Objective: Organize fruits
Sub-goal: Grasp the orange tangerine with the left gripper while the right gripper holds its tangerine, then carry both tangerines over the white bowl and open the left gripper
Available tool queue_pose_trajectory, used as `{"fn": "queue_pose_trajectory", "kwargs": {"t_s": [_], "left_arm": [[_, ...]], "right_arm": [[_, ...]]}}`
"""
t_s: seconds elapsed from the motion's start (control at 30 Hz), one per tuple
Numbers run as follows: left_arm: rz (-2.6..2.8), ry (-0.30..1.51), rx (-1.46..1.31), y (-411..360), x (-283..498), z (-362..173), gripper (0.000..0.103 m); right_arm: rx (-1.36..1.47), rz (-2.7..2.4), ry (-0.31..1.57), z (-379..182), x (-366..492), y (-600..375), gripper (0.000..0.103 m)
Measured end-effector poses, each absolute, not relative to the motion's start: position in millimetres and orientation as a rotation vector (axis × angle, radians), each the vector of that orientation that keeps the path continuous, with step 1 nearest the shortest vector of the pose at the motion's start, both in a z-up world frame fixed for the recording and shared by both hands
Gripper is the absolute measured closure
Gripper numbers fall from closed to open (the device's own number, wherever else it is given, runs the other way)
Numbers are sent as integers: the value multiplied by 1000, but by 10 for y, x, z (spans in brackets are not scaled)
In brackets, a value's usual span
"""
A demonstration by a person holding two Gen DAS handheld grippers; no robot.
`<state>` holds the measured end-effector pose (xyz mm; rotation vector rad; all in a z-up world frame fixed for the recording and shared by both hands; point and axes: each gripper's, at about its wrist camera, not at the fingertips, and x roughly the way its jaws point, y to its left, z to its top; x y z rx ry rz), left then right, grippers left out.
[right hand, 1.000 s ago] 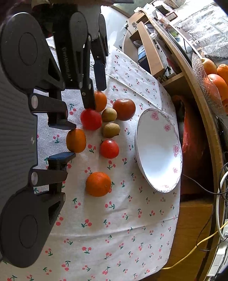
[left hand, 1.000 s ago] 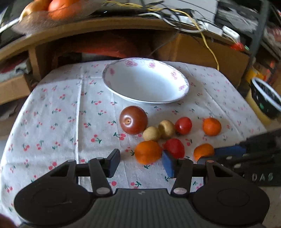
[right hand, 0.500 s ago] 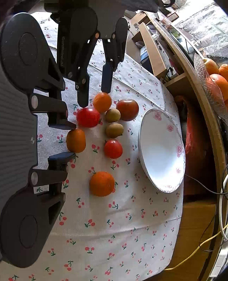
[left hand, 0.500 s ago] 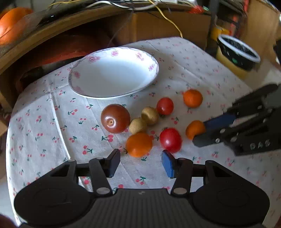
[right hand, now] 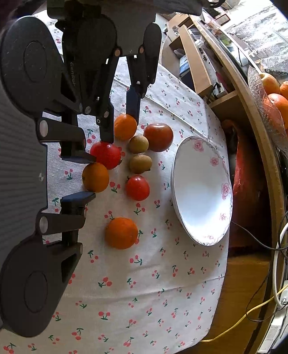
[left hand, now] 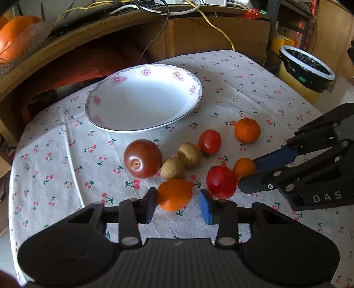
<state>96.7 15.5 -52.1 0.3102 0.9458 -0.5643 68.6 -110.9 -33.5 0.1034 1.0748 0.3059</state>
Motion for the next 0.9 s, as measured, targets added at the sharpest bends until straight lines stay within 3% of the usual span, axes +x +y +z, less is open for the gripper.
{"fn": "queue_pose_trajectory", "kwargs": {"t_s": [0.1,0.9], "left_arm": [[-529,953,280,162,990,-521,62],[-480,979,239,104,867,-413,63]], "right_arm": [[97,305,1073,-343,700,-1105,78],[46,237,1089,-222,630,-1009,81]]}}
